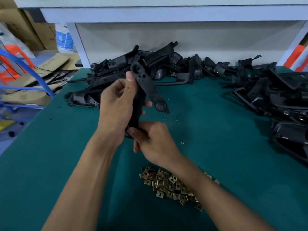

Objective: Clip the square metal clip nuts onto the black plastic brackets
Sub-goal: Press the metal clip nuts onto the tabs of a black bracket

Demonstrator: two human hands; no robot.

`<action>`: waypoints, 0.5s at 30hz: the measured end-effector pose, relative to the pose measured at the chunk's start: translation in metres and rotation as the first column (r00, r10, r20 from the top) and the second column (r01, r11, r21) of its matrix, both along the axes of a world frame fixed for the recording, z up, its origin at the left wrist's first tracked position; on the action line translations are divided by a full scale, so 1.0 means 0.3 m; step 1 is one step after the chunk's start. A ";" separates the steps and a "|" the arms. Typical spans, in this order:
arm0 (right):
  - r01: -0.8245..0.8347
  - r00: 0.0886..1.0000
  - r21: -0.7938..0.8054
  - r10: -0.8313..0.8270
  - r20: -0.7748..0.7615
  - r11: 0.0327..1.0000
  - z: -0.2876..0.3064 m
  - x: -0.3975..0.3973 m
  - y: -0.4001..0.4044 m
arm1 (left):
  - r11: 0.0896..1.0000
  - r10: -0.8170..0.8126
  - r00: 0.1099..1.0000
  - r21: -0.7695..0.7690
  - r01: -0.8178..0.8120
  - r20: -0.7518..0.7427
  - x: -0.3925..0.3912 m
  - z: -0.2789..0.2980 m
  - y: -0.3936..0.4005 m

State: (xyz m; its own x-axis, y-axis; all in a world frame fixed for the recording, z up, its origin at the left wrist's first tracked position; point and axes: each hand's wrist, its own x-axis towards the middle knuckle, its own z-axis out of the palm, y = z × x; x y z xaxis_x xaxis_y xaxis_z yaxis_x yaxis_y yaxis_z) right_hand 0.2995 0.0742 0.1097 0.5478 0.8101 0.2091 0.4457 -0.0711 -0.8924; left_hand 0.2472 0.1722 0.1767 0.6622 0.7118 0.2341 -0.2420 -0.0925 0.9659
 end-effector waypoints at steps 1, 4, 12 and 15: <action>-0.017 1.000 -0.014 0.016 -0.014 1.000 0.004 0.001 0.007 | 0.997 -0.033 0.999 0.076 0.034 -0.009 -0.003 -0.005 0.011; -0.090 0.995 -0.057 0.087 -0.049 0.994 0.016 0.003 0.012 | 0.978 -0.085 0.996 0.190 0.088 -0.023 -0.006 -0.017 0.044; 0.058 0.997 -0.255 -0.041 0.072 0.965 0.054 0.226 -0.181 | 0.924 0.183 0.951 0.373 -0.080 -0.249 0.031 -0.113 0.094; 0.030 0.998 -0.363 -0.010 0.056 0.931 0.035 0.286 -0.297 | 0.800 0.239 0.831 0.586 0.124 -0.503 0.050 -0.166 0.111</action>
State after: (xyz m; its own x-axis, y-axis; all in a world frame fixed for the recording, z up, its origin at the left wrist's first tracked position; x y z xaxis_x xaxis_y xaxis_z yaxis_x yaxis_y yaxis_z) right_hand 0.3852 -0.0148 0.1201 0.5608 0.8251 -0.0688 0.4863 -0.3955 -0.7792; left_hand 0.2621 0.2055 0.1270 0.7657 0.5995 0.2330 0.3117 -0.6628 0.6809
